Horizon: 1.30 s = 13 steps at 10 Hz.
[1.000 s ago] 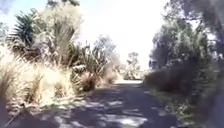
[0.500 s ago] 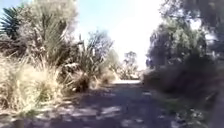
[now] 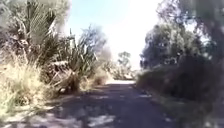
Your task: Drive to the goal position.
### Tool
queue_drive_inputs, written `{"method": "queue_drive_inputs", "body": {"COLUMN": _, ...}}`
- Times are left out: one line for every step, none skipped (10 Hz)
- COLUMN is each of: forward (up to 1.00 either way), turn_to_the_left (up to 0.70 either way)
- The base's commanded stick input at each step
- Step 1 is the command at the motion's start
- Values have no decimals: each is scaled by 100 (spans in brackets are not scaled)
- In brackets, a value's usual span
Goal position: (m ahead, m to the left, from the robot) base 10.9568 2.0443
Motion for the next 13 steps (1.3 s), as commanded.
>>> {"method": "queue_drive_inputs", "body": {"forward": 100, "turn_to_the_left": 0}}
{"method": "queue_drive_inputs", "body": {"forward": 100, "turn_to_the_left": 0}}
{"method": "queue_drive_inputs", "body": {"forward": 100, "turn_to_the_left": 0}}
{"method": "queue_drive_inputs", "body": {"forward": 100, "turn_to_the_left": -6}}
{"method": "queue_drive_inputs", "body": {"forward": 100, "turn_to_the_left": -12}}
{"method": "queue_drive_inputs", "body": {"forward": 100, "turn_to_the_left": -40}}
{"method": "queue_drive_inputs", "body": {"forward": 100, "turn_to_the_left": -32}}
{"method": "queue_drive_inputs", "body": {"forward": 100, "turn_to_the_left": -23}}
{"method": "queue_drive_inputs", "body": {"forward": 100, "turn_to_the_left": -3}}
{"method": "queue_drive_inputs", "body": {"forward": 100, "turn_to_the_left": -17}}
{"method": "queue_drive_inputs", "body": {"forward": 100, "turn_to_the_left": -30}}
{"method": "queue_drive_inputs", "body": {"forward": 100, "turn_to_the_left": -16}}
{"method": "queue_drive_inputs", "body": {"forward": 100, "turn_to_the_left": -10}}
